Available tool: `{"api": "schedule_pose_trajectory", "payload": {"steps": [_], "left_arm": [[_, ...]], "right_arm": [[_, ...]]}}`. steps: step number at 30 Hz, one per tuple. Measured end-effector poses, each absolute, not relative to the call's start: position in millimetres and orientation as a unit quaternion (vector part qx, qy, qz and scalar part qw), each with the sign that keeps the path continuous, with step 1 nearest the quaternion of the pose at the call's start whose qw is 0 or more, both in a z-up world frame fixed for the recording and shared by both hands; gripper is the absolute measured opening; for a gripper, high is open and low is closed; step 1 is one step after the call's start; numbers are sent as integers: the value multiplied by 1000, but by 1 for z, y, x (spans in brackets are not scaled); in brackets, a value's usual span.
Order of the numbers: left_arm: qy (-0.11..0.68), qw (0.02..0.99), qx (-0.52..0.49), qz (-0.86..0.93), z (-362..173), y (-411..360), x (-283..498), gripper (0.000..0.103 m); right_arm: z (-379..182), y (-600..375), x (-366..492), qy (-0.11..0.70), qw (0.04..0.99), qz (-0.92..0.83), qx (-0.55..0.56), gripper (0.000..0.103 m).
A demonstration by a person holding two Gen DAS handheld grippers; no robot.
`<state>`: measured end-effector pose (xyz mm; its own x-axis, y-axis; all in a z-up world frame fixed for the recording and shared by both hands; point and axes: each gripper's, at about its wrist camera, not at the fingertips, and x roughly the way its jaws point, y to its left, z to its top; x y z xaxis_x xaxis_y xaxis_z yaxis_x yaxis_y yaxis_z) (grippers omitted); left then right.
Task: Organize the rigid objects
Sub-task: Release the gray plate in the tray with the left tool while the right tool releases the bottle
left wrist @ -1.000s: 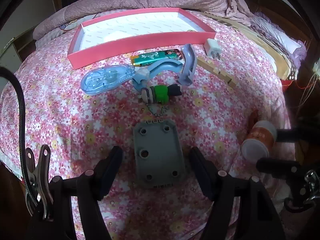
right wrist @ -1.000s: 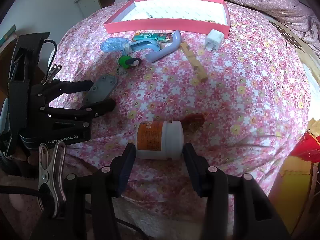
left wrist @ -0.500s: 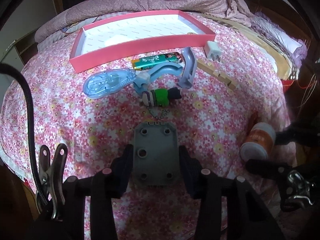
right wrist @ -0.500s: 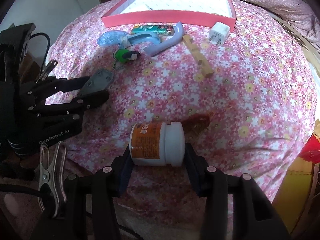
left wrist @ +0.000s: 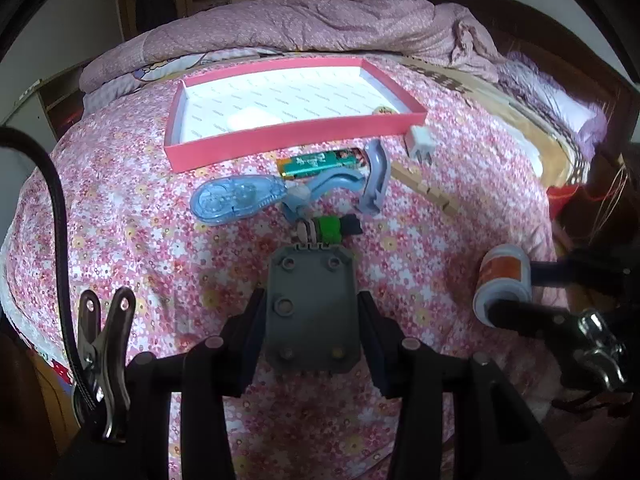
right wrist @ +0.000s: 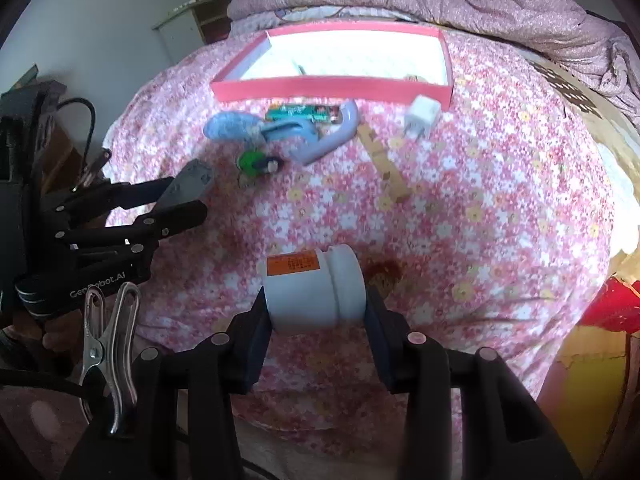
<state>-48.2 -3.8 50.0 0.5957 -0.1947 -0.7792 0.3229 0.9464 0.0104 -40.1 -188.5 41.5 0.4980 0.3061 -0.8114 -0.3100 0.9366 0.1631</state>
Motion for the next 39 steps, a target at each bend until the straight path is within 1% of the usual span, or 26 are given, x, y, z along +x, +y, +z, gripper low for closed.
{"api": "schedule_pose_trajectory", "payload": {"steps": [14,19,27,39], "left_arm": [[406,900,61,-150,82,-1,-25,47],[383,910,66,-147,100,-4,-14,47],[353,923,82,-130,123,-6,18,47],[380,918,48,-102,110,5,90,47]], "right_arm": [[72,-200,-13,441,880,177,19,45],[87,-204,0,419,892,169,18,45],[98,-206,43,412,896,160,30,45],[108,-209,96,404,904,135,32,45]]}}
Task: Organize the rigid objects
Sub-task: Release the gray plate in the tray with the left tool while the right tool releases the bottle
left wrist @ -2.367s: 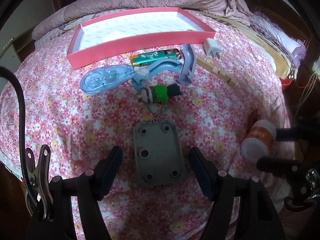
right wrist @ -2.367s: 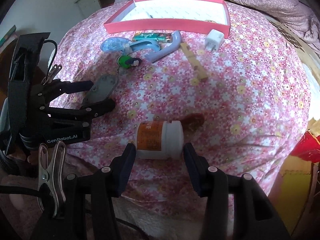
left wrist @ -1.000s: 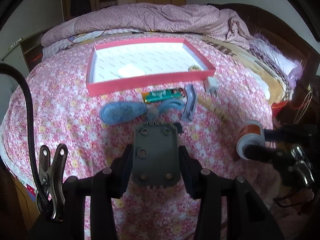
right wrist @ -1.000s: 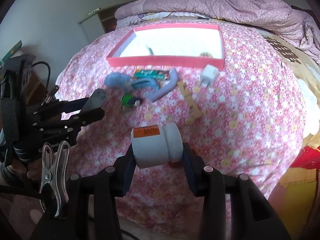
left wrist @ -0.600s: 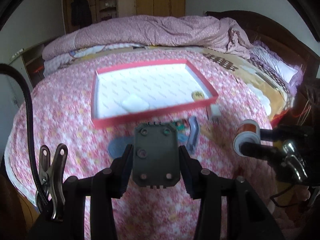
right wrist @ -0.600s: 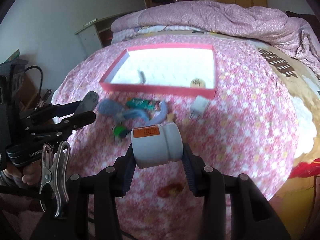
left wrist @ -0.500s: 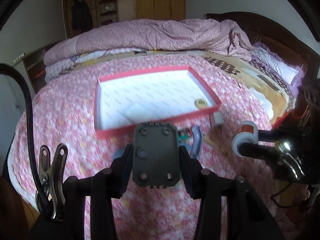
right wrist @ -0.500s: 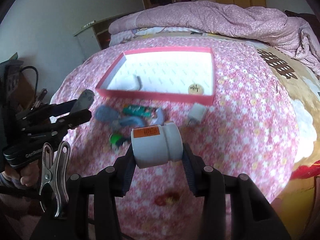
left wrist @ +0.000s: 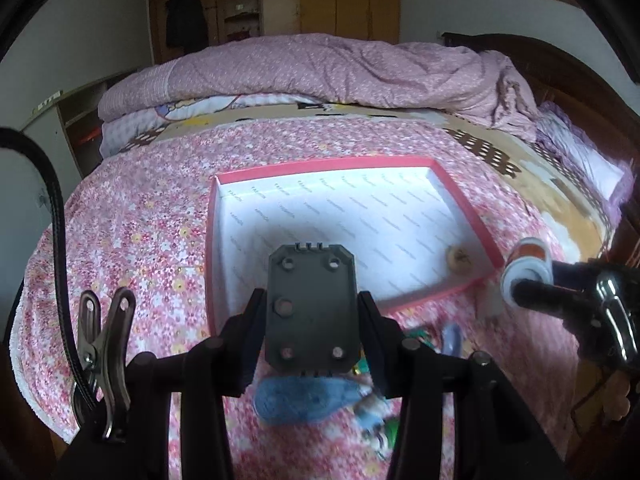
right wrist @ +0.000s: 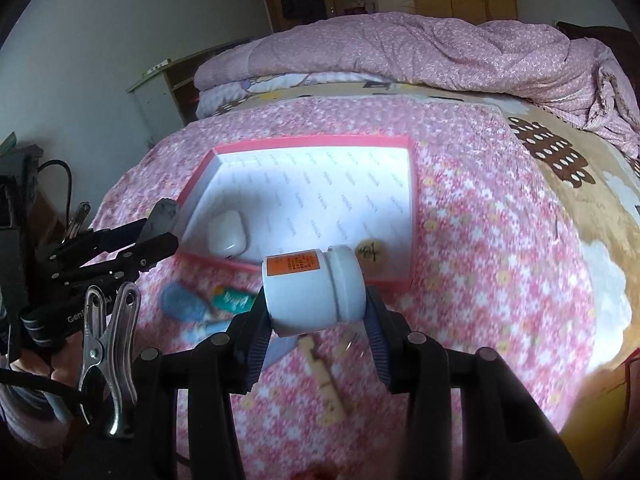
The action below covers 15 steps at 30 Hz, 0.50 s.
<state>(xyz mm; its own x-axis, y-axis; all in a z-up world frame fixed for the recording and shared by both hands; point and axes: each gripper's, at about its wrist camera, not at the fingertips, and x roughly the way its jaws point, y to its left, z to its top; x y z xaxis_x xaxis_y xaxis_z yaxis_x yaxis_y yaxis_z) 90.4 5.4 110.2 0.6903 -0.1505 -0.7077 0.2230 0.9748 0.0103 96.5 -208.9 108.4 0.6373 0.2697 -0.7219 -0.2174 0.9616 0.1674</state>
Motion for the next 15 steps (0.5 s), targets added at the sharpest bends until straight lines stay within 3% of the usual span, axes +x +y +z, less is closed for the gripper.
{"api": "schedule_pose_trajectory", "payload": {"steps": [15], "left_arm": [[401,911,39,-91,87,4,159,47]], "right_arm": [[88,-204,163,419,902,100,19,45]]}}
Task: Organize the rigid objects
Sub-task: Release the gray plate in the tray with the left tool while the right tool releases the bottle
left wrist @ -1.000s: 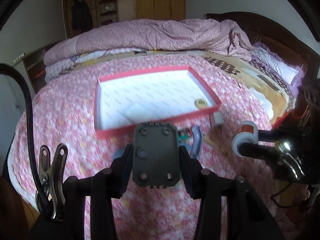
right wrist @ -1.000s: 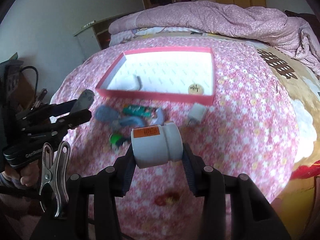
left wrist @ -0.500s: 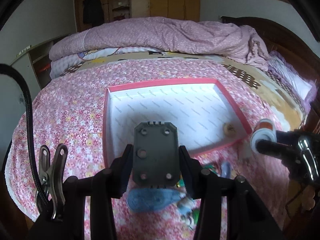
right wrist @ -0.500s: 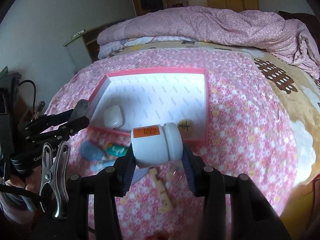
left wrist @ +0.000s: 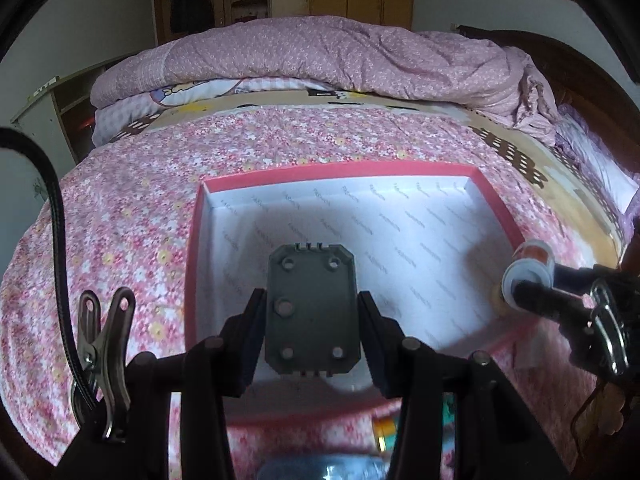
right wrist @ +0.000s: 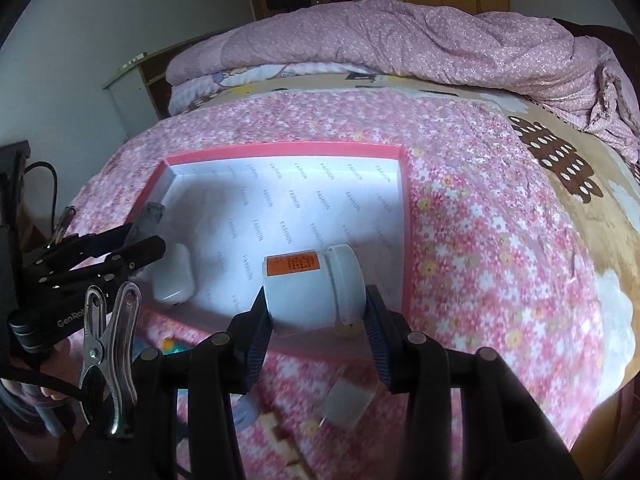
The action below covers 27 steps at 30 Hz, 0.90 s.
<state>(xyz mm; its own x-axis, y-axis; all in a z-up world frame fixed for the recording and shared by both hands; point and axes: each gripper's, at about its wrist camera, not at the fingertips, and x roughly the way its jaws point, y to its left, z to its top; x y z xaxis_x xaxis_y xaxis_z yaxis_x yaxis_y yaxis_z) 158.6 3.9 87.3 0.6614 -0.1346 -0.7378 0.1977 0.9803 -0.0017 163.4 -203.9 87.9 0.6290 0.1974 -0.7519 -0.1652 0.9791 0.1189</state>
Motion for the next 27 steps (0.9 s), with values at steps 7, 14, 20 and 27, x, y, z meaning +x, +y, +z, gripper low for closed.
{"api": "schedule_pose_trajectory", "payload": {"steps": [7,14,20,27], "left_arm": [[407,909,34,-83,78,0,184,47],[406,909,40,-87,69,-5,195,47],[407,908,29,-90,65,-7,199,58],[399,912,46,-84,74,-11,188,60]], "right_arm": [[81,-201,184,414,906,83,-17,45],[74,-202,202,418,905,76,-21,45],[72,-196,203,408,909,70,-45,45],[80,-190,196,390,916,79,-55,46]]}}
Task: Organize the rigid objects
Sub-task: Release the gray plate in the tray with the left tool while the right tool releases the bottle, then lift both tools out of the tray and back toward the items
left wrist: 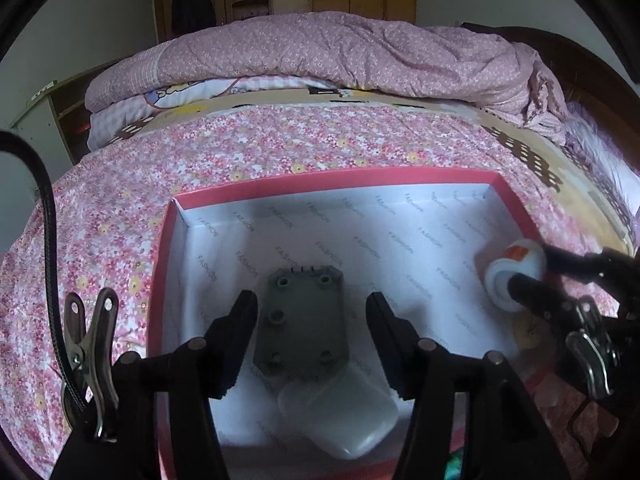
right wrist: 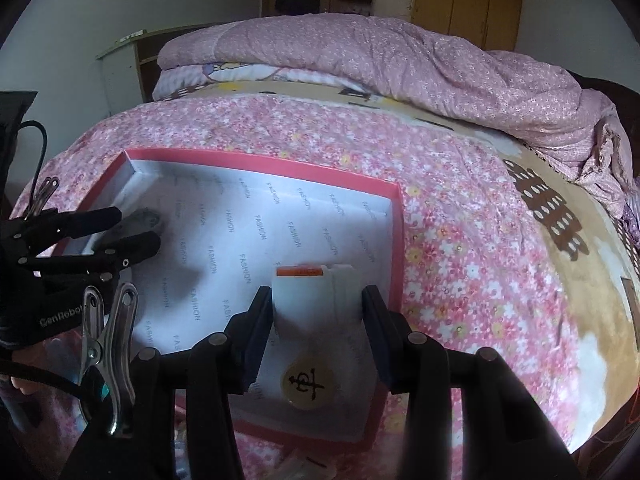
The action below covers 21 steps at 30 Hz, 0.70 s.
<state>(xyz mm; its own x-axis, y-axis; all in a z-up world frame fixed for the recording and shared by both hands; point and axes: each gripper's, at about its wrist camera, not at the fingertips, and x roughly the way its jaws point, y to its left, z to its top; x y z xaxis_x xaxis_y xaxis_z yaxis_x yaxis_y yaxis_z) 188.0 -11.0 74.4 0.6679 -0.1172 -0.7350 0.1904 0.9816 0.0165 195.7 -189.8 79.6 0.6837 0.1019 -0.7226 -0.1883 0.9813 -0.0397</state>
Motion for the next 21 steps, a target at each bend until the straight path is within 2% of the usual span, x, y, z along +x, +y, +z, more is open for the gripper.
{"api": "schedule_pose_trajectory", "payload": {"steps": [11,21], "left_arm": [[390,916,34,-93,93,-8,159,60],[382,917,46,-108,102,-12,120,60]], "right_arm": [[101,-197,177,368,925,97,-29,46],[102,-209,145,380,919,108,2,46]]}}
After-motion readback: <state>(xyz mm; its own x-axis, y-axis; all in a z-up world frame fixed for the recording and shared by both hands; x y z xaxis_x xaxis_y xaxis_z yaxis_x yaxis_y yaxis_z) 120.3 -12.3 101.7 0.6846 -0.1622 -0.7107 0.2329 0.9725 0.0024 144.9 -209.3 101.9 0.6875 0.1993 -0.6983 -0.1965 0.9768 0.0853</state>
